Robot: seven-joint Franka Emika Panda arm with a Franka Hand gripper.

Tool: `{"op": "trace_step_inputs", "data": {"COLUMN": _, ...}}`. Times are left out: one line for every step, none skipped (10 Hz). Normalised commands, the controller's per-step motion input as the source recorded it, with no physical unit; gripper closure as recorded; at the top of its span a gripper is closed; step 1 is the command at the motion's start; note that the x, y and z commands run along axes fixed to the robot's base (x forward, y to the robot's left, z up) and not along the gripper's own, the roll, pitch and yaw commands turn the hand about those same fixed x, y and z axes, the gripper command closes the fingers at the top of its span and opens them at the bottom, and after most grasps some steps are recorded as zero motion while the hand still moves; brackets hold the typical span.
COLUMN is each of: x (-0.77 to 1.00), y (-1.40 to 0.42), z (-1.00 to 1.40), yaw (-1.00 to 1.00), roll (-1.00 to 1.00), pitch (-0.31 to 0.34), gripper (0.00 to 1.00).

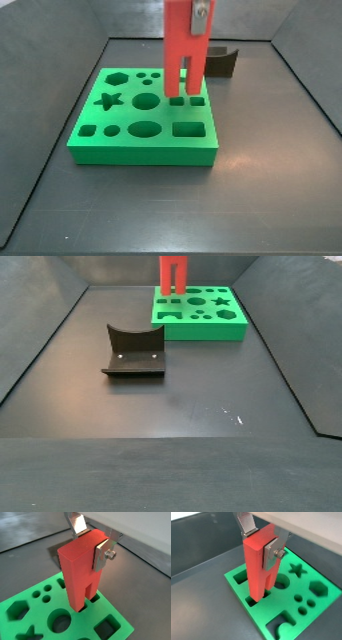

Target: Insert the double-square object.

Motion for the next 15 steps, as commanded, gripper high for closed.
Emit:
{"op": "trace_step_inputs", "data": {"x": 0.21, "y": 0.0, "z": -0.24, "yaw": -0.58, "roll": 0.0, "pitch": 0.009, "gripper": 1.0}}
{"op": "trace_step_inputs", "data": {"x": 0.16, "y": 0.0, "z": -0.22, "yaw": -0.49, "roll": 0.0, "pitch": 0.011, "gripper": 1.0}}
{"op": "trace_step_inputs", "data": {"x": 0.07, "y": 0.0, "z": -0.06, "yaw": -0.29, "roll": 0.05, "pitch": 0.04, "gripper": 1.0}}
{"op": "trace_step_inputs", "data": {"x": 0.0, "y": 0.0, "z": -0.01, "yaw": -0.03, "roll": 0.04, "pitch": 0.0, "gripper": 1.0}}
{"op": "trace_step_inputs", "data": {"x": 0.0, "y": 0.0, "z": -0.05, "yaw": 0.0, "roll": 0.07, "pitch": 0.0, "gripper": 1.0}}
{"op": "trace_step_inputs", "data": {"x": 0.02, "y": -0.05, "z": -0.21, "yaw": 0.0, "roll": 0.04, "pitch": 0.0, "gripper": 1.0}}
{"op": "trace_step_inputs", "data": {"x": 0.19, "y": -0.09, "z": -0.29, "yaw": 0.0, "roll": 0.0, "pitch": 0.0, "gripper": 1.0}}
{"op": "trace_step_inputs", "data": {"x": 0.25, "y": -0.06, "z": -0.28, "yaw": -0.09, "roll": 0.0, "pitch": 0.024, "gripper": 1.0}}
{"op": "trace_step_inputs", "data": {"x": 0.19, "y": -0.01, "z": -0.24, "yaw": -0.09, "roll": 0.0, "pitch": 0.019, "gripper": 1.0}}
{"op": "trace_step_inputs", "data": {"x": 0.17, "y": 0.0, "z": -0.23, "yaw": -0.09, "roll": 0.02, "pitch": 0.029, "gripper": 1.0}}
{"op": "trace_step_inputs", "data": {"x": 0.0, "y": 0.01, "z": -0.25, "yaw": -0.01, "roll": 0.04, "pitch": 0.01, "gripper": 1.0}}
{"op": "trace_step_inputs", "data": {"x": 0.0, "y": 0.01, "z": -0.27, "yaw": 0.0, "roll": 0.01, "pitch": 0.0, "gripper": 1.0}}
{"op": "trace_step_inputs", "data": {"x": 0.0, "y": 0.0, "z": -0.26, "yaw": 0.0, "roll": 0.0, "pitch": 0.0, "gripper": 1.0}}
{"op": "trace_step_inputs", "data": {"x": 0.0, "y": 0.0, "z": -0.27, "yaw": 0.0, "roll": 0.0, "pitch": 0.0, "gripper": 1.0}}
{"op": "trace_step_inputs", "data": {"x": 0.0, "y": 0.0, "z": -0.28, "yaw": 0.0, "roll": 0.0, "pitch": 0.0, "gripper": 1.0}}
